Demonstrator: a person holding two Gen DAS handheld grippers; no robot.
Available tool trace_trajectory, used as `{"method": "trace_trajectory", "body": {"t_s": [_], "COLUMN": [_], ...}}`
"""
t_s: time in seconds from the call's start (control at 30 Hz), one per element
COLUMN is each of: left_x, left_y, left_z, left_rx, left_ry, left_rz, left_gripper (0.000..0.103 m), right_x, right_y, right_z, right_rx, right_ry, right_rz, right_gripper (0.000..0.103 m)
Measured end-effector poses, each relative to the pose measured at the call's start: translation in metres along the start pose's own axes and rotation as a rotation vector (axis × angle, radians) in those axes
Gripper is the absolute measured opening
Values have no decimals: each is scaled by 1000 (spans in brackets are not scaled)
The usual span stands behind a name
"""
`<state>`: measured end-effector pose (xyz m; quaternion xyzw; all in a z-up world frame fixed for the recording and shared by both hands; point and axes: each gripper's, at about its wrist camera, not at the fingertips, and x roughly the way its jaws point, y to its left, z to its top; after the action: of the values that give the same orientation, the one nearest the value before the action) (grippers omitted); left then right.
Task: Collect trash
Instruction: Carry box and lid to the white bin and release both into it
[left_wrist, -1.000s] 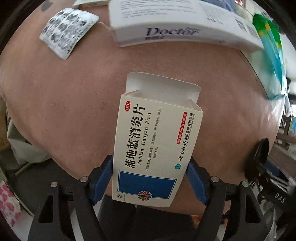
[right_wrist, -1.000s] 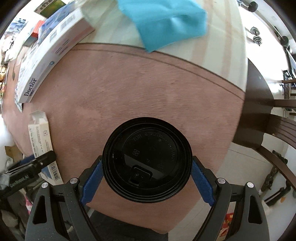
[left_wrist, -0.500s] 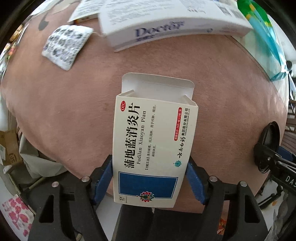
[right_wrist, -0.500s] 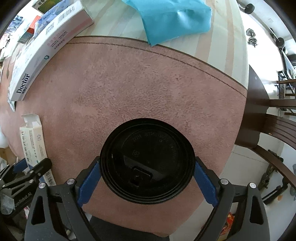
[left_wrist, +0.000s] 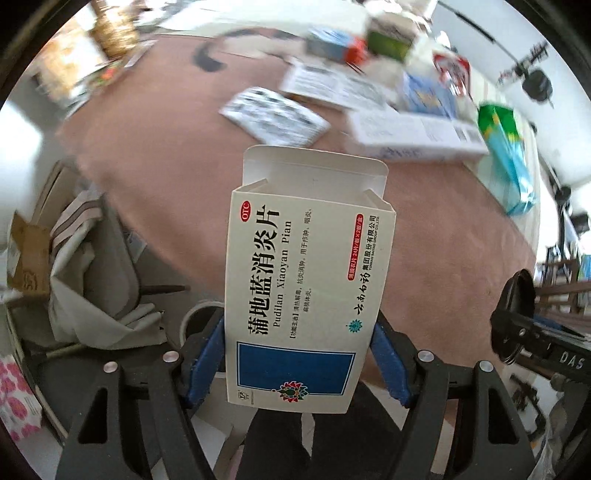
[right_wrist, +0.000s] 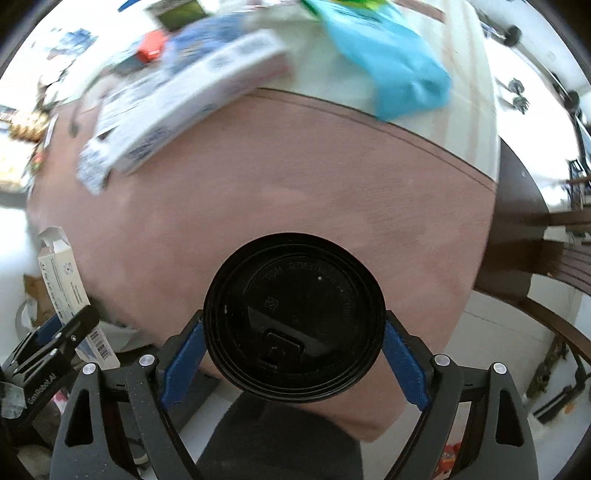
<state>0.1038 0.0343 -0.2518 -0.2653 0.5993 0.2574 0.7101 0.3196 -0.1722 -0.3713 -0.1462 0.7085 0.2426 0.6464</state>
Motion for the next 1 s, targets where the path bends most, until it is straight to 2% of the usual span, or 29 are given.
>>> {"method": "trace_trajectory", "body": {"t_s": [0.03, 0.07, 0.17, 0.27, 0.37, 0.47, 0.6, 0.7, 0.83, 0.93, 1.0], "left_x": [-5, 7, 21, 39, 67, 115, 200, 268, 351, 407, 425], "left_y": [15, 27, 71, 118, 172, 218, 265, 290, 313, 328, 334], "left_z": [-12, -30, -43, -70, -103, -134, -169, -188, -208, -225, -231], "left_rx": [-29, -53, -159, -283, -408, -535, -668, -734, -776, -822, -817], "left_ry": [-13, -22, -29, -6, 44, 104, 191, 246, 292, 305, 306], "left_rz": [-9, -16, -43, -82, -125, -182, -264, -327, -359, -366, -329], "left_gripper": [72, 72, 72, 72, 72, 72, 72, 72, 74, 96, 96], "right_x": [-4, -5, 1, 12, 44, 96, 184, 256, 350, 415, 452], "right_y": [16, 31, 86, 133, 180, 219, 253, 266, 272, 269, 268], "right_z": [-7, -12, -33, -55, -78, -97, -116, -126, -130, -130, -130], "right_rx": [-17, -39, -130, -212, -292, -355, -407, -434, -445, -433, -438], "right_ry": [-3, -4, -1, 10, 54, 119, 195, 237, 277, 313, 335], "right_rz": [9, 20, 61, 100, 123, 125, 109, 89, 79, 97, 116], "right_gripper": [91, 91, 91, 91, 91, 91, 91, 91, 91, 91, 92]}}
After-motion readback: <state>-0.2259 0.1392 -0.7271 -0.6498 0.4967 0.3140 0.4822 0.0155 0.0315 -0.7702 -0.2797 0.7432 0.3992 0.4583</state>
